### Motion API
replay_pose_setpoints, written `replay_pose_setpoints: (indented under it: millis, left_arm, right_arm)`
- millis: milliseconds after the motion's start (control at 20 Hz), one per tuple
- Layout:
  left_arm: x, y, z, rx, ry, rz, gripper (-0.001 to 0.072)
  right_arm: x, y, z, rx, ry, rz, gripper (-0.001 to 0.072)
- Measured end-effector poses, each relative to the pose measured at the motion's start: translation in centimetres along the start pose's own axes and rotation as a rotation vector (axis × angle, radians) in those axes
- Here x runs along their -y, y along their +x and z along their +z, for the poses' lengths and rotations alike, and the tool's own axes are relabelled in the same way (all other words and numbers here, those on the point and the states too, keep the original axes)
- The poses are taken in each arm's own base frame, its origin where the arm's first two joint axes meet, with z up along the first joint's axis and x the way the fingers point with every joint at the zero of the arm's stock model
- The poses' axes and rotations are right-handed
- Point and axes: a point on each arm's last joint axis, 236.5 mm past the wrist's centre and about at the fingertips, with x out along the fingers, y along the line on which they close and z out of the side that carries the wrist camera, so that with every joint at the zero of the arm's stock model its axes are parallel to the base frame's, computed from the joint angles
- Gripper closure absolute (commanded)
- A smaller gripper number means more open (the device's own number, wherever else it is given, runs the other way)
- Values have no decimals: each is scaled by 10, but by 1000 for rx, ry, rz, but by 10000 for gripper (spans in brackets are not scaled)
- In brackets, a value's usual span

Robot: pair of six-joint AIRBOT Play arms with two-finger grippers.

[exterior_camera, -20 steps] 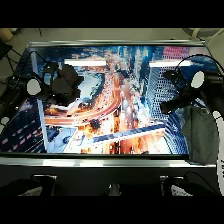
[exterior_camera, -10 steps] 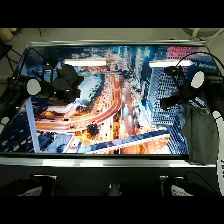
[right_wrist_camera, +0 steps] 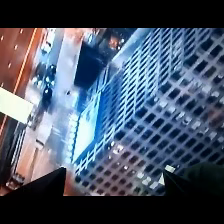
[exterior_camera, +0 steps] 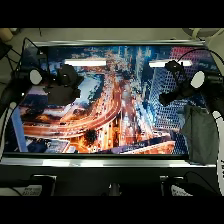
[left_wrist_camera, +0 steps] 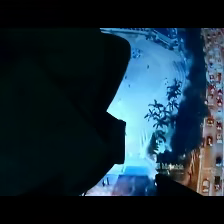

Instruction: Fold the shirts.

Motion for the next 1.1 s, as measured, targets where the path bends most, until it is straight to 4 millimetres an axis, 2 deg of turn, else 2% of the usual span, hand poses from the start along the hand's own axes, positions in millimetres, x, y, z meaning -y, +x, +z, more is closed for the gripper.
replay_pose_setpoints:
  millis: [100,200,250,300,350,450,550,600,700,800,850,900,1000,1100]
  left_arm:
    - [-21,35,-6,-107,-100,-7,-13]
    - [-29,68,-21,-217,-184,-38,-13]
    - [-30,80,-30,-264,-214,-52,73]
    - [-31,92,-38,-300,-245,-65,397]
    - [-31,98,-43,-325,-267,-75,681]
    - [-29,104,-46,-352,-295,-101,677]
    - [-19,91,-28,-312,-267,-147,678]
    - [-13,76,-10,-266,-222,-170,677]
    - [9,23,36,-118,-80,-221,678]
    - [50,-57,76,54,83,-285,677]
    - [74,-107,91,156,160,-320,677]
    - [97,-155,100,250,224,-356,678]
    - [146,-254,99,424,341,-449,678]
    - [177,-327,84,538,413,-526,678]
  right_arm:
    - [-4,0,3,14,9,17,124]
    - [-7,0,6,23,16,32,123]
    - [-9,0,6,26,19,37,122]
    - [-10,0,7,29,21,41,122]
    - [-10,0,8,32,23,44,122]
    - [-11,-1,9,39,12,47,121]
    - [-11,-6,13,53,-26,43,120]
    - [-10,-11,16,66,-48,36,120]
    - [-3,-36,30,114,-94,-5,120]
    - [7,-75,47,187,-134,-76,120]
    - [12,-104,58,242,-152,-123,120]
    - [16,-137,68,304,-168,-173,120]
    - [18,-199,78,416,-188,-258,119]
    - [14,-260,77,523,-202,-335,119]
